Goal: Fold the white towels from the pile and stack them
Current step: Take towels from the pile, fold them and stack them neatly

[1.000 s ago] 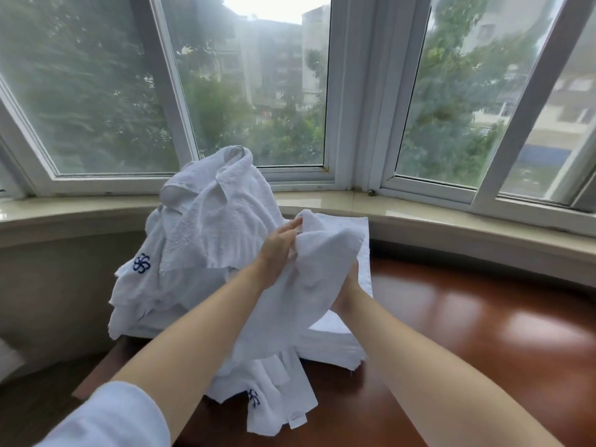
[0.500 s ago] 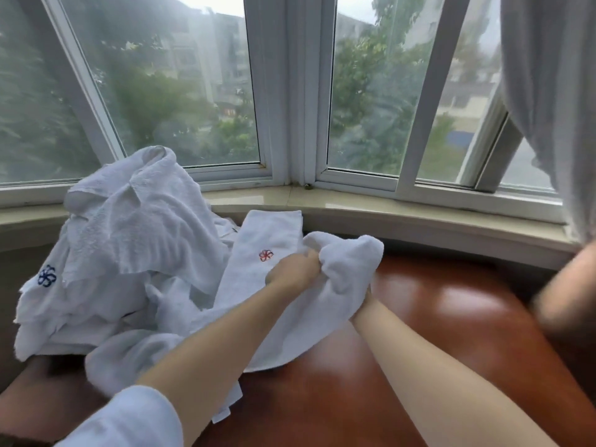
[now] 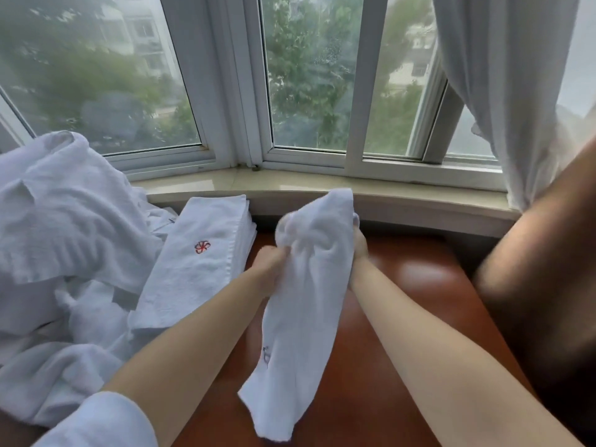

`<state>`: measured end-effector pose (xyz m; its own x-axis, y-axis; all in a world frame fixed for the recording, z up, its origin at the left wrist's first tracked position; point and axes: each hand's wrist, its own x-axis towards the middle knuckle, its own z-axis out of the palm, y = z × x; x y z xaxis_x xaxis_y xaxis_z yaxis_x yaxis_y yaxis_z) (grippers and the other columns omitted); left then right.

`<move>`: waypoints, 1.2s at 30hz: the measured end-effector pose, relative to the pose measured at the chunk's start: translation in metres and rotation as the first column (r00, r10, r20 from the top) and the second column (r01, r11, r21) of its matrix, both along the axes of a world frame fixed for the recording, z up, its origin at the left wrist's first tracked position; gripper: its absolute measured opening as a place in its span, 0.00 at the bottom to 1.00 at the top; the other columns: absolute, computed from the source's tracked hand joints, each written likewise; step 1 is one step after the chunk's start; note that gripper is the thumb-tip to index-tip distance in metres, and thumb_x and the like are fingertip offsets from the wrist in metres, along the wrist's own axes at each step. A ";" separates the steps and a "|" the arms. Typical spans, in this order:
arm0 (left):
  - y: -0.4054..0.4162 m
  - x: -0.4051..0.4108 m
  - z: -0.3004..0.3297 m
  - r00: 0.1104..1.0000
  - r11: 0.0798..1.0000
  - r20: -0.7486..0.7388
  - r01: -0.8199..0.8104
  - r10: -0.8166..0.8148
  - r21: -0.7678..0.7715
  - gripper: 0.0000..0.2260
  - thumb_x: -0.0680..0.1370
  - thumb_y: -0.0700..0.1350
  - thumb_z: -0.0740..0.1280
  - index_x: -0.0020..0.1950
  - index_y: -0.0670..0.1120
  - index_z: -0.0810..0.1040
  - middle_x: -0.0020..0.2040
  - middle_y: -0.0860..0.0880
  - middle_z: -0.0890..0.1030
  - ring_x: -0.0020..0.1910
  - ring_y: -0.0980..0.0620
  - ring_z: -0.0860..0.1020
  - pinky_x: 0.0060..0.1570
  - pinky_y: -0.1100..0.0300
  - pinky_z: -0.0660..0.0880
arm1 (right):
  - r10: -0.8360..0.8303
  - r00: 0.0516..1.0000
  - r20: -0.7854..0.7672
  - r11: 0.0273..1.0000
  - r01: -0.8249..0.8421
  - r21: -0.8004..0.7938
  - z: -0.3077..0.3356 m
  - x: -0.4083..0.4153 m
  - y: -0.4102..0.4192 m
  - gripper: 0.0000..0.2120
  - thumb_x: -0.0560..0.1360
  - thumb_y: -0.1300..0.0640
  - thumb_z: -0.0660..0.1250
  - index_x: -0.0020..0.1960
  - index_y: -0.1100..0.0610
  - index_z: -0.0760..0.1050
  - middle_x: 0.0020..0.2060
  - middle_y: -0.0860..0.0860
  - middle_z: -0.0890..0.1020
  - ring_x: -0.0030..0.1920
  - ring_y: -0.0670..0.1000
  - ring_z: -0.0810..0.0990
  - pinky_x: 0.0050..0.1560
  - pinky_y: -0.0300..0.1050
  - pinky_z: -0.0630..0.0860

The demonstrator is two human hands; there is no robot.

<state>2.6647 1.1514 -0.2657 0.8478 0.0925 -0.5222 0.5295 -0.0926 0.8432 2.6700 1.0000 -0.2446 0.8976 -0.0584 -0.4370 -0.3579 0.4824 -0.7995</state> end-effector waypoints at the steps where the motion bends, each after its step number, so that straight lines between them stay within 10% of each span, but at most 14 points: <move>1: 0.000 0.005 0.002 0.992 0.994 0.098 -0.075 0.083 -0.078 0.08 0.78 0.44 0.62 0.52 0.42 0.77 0.34 0.49 0.81 0.29 0.52 0.79 0.27 0.61 0.75 | -0.026 0.999 0.036 0.999 0.025 0.028 0.002 0.005 -0.005 0.07 0.81 0.50 0.59 0.46 0.49 0.70 0.46 0.51 0.75 0.46 0.52 0.78 0.49 0.47 0.76; 3: 0.004 0.010 -0.003 0.966 0.986 0.206 -0.145 0.158 -0.079 0.07 0.76 0.37 0.60 0.50 0.43 0.77 0.30 0.49 0.77 0.23 0.54 0.72 0.21 0.65 0.68 | -0.176 0.984 -0.020 0.983 0.177 0.053 -0.011 0.019 -0.020 0.15 0.73 0.44 0.68 0.55 0.51 0.74 0.57 0.53 0.74 0.58 0.58 0.77 0.59 0.54 0.75; 7: 0.013 -0.015 -0.066 0.993 0.909 0.082 0.042 -0.083 0.414 0.17 0.74 0.35 0.60 0.61 0.44 0.76 0.58 0.40 0.79 0.56 0.40 0.78 0.54 0.50 0.77 | -0.254 0.912 -0.322 0.910 0.112 -0.399 -0.077 -0.011 -0.024 0.30 0.76 0.44 0.64 0.73 0.55 0.61 0.73 0.57 0.60 0.68 0.60 0.67 0.67 0.55 0.68; 13: 0.017 -0.064 -0.141 0.965 0.751 -0.213 0.253 -0.152 0.610 0.24 0.78 0.44 0.64 0.73 0.45 0.64 0.67 0.40 0.69 0.63 0.41 0.73 0.60 0.56 0.72 | 0.008 0.867 -0.498 0.909 -0.213 -0.357 -0.157 -0.084 0.009 0.23 0.75 0.59 0.66 0.67 0.63 0.66 0.60 0.59 0.76 0.58 0.59 0.76 0.58 0.49 0.74; 17: 0.013 -0.081 -0.151 0.993 0.944 -0.086 -0.052 0.084 0.325 0.27 0.73 0.38 0.72 0.69 0.43 0.67 0.62 0.42 0.75 0.55 0.45 0.76 0.52 0.56 0.74 | 0.075 0.897 -0.435 0.881 -0.264 -0.393 -0.164 -0.105 0.013 0.11 0.74 0.62 0.67 0.56 0.63 0.75 0.45 0.56 0.80 0.42 0.55 0.78 0.39 0.42 0.72; 22: 0.012 -0.100 -0.142 0.991 0.974 -0.020 -0.127 0.133 0.189 0.36 0.67 0.34 0.76 0.70 0.48 0.65 0.58 0.48 0.75 0.53 0.48 0.76 0.49 0.58 0.73 | -0.109 0.944 -0.311 0.938 -0.006 -0.346 -0.153 -0.122 0.000 0.08 0.71 0.69 0.61 0.43 0.58 0.76 0.38 0.53 0.81 0.32 0.51 0.78 0.28 0.36 0.71; 27: 0.012 -0.142 -0.145 0.968 0.959 -0.196 -0.197 0.158 -0.202 0.16 0.70 0.29 0.72 0.55 0.41 0.77 0.51 0.42 0.84 0.42 0.46 0.84 0.35 0.57 0.80 | -0.053 0.933 -0.356 0.942 -0.073 -0.329 -0.167 -0.161 -0.021 0.08 0.74 0.61 0.66 0.52 0.60 0.74 0.44 0.53 0.81 0.40 0.54 0.78 0.37 0.43 0.70; 36: 0.020 -0.174 -0.163 0.965 0.929 -0.167 -0.244 0.203 -0.279 0.13 0.74 0.33 0.69 0.55 0.45 0.78 0.49 0.44 0.85 0.47 0.43 0.84 0.45 0.50 0.81 | 0.018 0.934 -0.358 0.949 -0.129 -0.289 -0.178 -0.184 -0.028 0.12 0.71 0.60 0.74 0.52 0.54 0.77 0.45 0.51 0.84 0.43 0.52 0.83 0.38 0.43 0.78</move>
<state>2.4905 1.1714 -0.4284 0.7438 0.0962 -0.6615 0.6166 0.2835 0.7345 2.4861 0.9725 -0.4228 0.6994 -0.1772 -0.6924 -0.6636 0.1987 -0.7212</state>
